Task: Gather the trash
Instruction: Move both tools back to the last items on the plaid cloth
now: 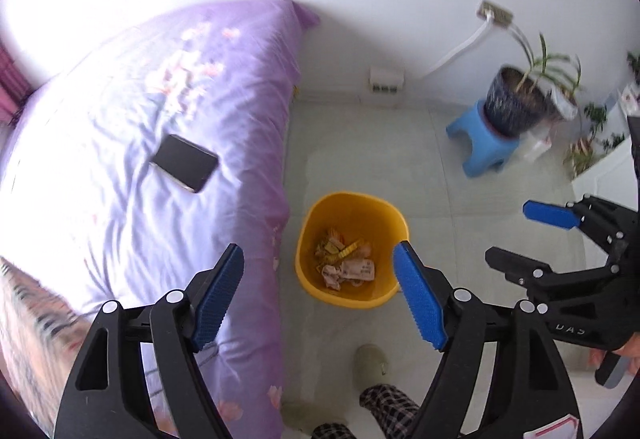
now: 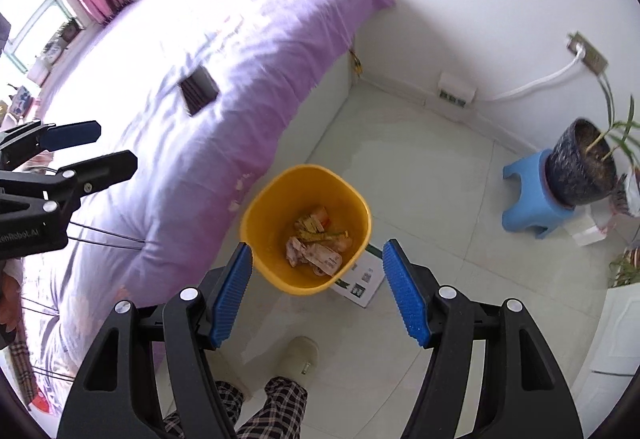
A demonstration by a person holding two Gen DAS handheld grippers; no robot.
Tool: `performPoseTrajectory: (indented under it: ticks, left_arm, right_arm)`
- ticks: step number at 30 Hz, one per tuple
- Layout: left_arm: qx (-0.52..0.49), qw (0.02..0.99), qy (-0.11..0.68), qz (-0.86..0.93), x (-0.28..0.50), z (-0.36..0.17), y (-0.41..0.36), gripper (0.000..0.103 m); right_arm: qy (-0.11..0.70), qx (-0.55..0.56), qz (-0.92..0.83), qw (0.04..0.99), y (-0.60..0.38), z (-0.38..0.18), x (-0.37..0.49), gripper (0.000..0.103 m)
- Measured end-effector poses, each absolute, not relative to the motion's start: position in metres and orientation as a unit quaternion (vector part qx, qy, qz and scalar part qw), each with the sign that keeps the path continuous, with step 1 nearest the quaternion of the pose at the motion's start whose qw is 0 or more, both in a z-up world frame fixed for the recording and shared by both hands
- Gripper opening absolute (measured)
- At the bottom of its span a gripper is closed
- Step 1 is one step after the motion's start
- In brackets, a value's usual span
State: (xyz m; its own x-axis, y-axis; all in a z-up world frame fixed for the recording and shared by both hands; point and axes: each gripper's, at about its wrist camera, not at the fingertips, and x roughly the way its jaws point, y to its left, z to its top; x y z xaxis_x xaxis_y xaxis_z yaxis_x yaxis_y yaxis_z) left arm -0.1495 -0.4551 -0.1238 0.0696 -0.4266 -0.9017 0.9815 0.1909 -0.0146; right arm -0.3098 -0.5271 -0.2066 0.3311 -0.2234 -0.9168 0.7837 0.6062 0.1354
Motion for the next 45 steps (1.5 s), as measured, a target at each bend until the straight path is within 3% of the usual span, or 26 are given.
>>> performPoseTrajectory:
  ticks: [6, 18, 36, 45]
  left_arm:
    - [0.294, 0.688, 0.415, -0.517, -0.134, -0.082, -0.394, 0.078]
    - [0.209, 0.764, 0.453, -0.409, -0.077, -0.060, -0.259, 0.078]
    - [0.085, 0.833, 0.501, -0.218, 0.042, -0.078, -0.047, 0.079]
    - [0.087, 0.838, 0.503, -0.194, 0.114, -0.094, 0.006, 0.083]
  right_arm:
    - [0.448, 0.262, -0.307, 0.798, -0.488, -0.153, -0.291, 0.069]
    - [0.421, 0.209, -0.193, 0.861, -0.398, -0.095, -0.225, 0.069]
    - [0.434, 0.123, -0.010, 0.892, -0.252, -0.073, -0.086, 0.071]
    - [0.450, 0.086, 0.039, 0.888, -0.190, -0.086, -0.017, 0.074]
